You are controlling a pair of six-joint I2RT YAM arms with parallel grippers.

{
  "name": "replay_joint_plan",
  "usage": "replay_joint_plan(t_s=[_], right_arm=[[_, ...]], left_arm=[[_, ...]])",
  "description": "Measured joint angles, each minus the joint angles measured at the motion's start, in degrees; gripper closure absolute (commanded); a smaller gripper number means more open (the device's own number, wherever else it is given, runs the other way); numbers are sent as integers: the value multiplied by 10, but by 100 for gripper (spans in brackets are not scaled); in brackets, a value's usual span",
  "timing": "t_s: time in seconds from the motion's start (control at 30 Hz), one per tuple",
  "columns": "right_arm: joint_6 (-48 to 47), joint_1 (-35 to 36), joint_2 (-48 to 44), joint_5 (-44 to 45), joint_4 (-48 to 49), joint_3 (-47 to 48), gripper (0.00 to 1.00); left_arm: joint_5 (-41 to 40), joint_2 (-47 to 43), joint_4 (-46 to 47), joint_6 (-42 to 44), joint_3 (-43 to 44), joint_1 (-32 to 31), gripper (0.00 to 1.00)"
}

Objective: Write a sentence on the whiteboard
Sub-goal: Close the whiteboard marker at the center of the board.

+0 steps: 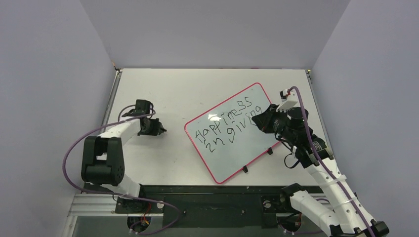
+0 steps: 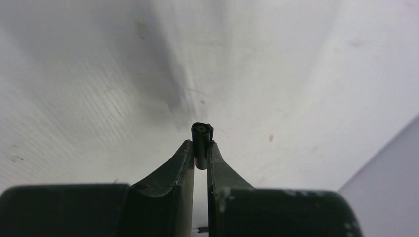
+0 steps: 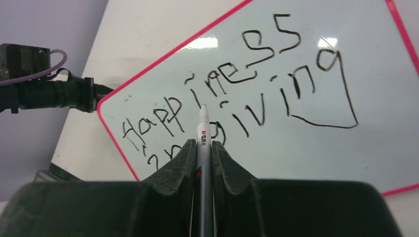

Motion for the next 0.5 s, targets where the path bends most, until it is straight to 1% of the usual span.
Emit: replay_joint_plan(t_s=[0.07,0.2,0.37,0.5], right_arm=[[2,12,-2,-17,18,0,100],[6,36,-1,-46,55,-3,100],[12,72,7,-64,102,-2,100],[10,131,36,-57,133,6,100]], left_arm=[[3,-35,6,7,-2,0,100],[9,-131,25,11,-6,-2,100],[16,-245,54,11,-35,-2,100],[30,-310,59,8,-53,-2,100]])
